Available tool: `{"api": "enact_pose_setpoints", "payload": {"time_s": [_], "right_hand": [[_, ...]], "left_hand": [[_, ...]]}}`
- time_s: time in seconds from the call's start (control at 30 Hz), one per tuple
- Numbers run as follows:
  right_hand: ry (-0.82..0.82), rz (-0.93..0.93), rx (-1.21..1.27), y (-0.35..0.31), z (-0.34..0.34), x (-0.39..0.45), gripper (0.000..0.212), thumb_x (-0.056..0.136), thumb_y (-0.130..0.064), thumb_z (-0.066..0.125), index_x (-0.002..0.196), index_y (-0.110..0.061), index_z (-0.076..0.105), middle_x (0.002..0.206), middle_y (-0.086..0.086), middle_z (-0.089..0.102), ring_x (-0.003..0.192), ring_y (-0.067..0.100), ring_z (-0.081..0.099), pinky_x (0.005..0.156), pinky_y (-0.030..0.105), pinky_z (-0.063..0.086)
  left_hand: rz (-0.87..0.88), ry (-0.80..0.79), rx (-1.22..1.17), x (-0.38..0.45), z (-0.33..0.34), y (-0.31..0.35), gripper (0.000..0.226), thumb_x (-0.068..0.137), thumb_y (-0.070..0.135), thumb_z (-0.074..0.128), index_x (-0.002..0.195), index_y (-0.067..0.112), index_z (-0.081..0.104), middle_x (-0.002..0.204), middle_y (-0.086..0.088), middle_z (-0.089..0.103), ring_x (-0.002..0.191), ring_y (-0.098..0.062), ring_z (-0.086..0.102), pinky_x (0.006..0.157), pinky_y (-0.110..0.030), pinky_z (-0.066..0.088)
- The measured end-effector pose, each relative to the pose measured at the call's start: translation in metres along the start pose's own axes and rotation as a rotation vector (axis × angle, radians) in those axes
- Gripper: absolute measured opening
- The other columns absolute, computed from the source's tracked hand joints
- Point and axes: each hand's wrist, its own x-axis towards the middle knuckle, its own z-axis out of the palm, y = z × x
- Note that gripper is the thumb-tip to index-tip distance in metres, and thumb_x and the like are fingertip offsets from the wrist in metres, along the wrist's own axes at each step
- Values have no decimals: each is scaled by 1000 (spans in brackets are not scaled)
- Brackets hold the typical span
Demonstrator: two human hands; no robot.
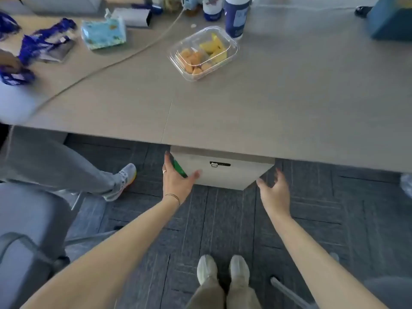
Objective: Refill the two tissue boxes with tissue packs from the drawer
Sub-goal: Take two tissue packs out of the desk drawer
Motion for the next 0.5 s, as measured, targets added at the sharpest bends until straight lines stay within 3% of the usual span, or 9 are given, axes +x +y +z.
{"api": "enact_pose_setpoints", "payload": {"time_s": [0.07, 0.1, 0.2, 0.27, 0.4, 0.5], "right_hand": [[-9, 42, 61, 4, 9, 16, 81, 89, -41, 66, 156, -25, 23, 158, -2, 34, 146, 18, 31, 117, 45, 31], [-31, 60, 113, 6, 13, 26, 77, 90, -38, 65, 155, -24, 28, 154, -4, 40, 141, 18, 38, 114, 41, 35], [-61, 98, 208, 11, 23, 45, 33, 94, -15, 57, 126, -16, 50, 108, -11, 59, 106, 14, 54, 75, 17, 42], [-11, 69, 230, 14, 28, 49, 24, 92, -3, 53, 114, -12, 52, 94, -10, 57, 92, 14, 55, 59, 9, 39], [-2, 9, 304, 21, 32, 47, 49, 81, 6, 50, 120, -22, 60, 104, -9, 67, 91, 4, 62, 69, 14, 43], [-8, 11, 298, 19, 29, 45, 38, 79, 9, 51, 88, -28, 55, 79, -14, 56, 69, 1, 52, 63, 15, 38]], "left_hand": [[-45, 13, -43, 21, 9, -6, 116, 74, 49, 84, 158, 23, 8, 160, -4, 22, 146, -21, 27, 108, -31, 30], [-71, 3, -63, 33, 14, -10, 107, 75, 49, 82, 155, 21, 17, 156, -4, 31, 143, -23, 33, 103, -28, 32], [-110, -25, -125, 60, 23, -23, 76, 82, 44, 78, 141, 19, 37, 138, 0, 54, 129, -24, 51, 97, -29, 42], [-88, -41, -150, 65, 24, -33, 71, 85, 40, 76, 140, 17, 38, 138, 0, 55, 128, -22, 52, 100, -29, 42], [-36, -48, -117, 64, 24, -46, 81, 83, 46, 77, 145, 22, 30, 141, 3, 50, 120, -16, 52, 100, -29, 41], [-64, -68, -96, 62, 20, -41, 106, 65, 76, 73, 147, 32, 24, 147, 3, 46, 127, -25, 52, 104, -46, 47]]}}
